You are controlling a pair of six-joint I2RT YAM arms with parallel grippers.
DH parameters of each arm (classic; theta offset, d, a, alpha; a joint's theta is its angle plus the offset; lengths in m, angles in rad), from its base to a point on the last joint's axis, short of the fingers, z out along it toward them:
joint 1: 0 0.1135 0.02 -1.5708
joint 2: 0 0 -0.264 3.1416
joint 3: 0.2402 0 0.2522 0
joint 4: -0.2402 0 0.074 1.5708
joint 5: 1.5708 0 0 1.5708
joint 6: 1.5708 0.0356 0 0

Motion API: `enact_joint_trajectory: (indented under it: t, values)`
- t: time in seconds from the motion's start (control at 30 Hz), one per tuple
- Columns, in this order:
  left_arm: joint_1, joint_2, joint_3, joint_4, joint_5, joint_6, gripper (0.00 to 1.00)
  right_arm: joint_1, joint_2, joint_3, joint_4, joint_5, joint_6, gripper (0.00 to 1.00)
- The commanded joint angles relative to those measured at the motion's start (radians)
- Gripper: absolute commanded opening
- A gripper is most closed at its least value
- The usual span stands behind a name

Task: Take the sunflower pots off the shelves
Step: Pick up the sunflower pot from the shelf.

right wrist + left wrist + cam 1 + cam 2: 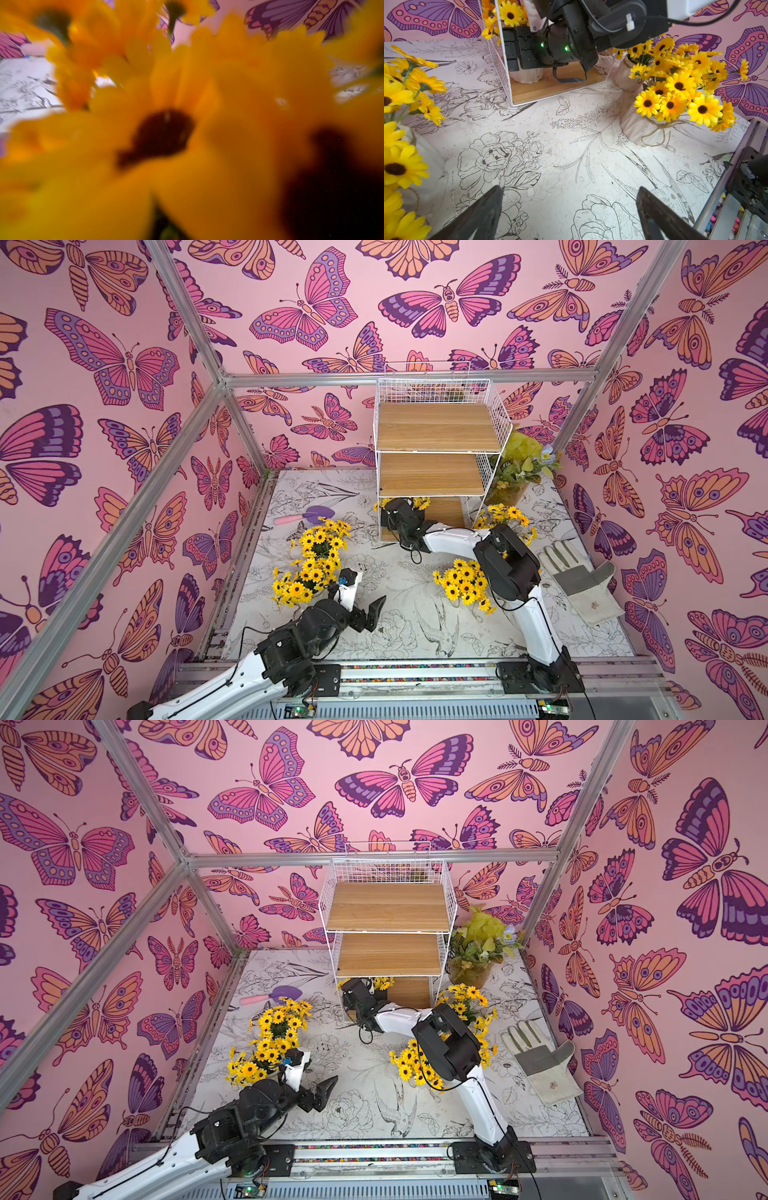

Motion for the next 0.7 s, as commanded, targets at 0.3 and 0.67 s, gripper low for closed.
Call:
enact_joint_trajectory:
  t: [0.3, 0.67]
  values:
    - [0.03, 0.027, -0.033, 0.081, 0.049, 0.015, 1.0, -0.035, 0.091, 0.141, -0.112, -0.075, 0.062, 0.99]
    - [0.037, 0.018, -0.031, 0.076, 0.047, 0.026, 1.0, -0.041, 0.114, 0.162, -0.089, -0.09, 0.071, 0.87]
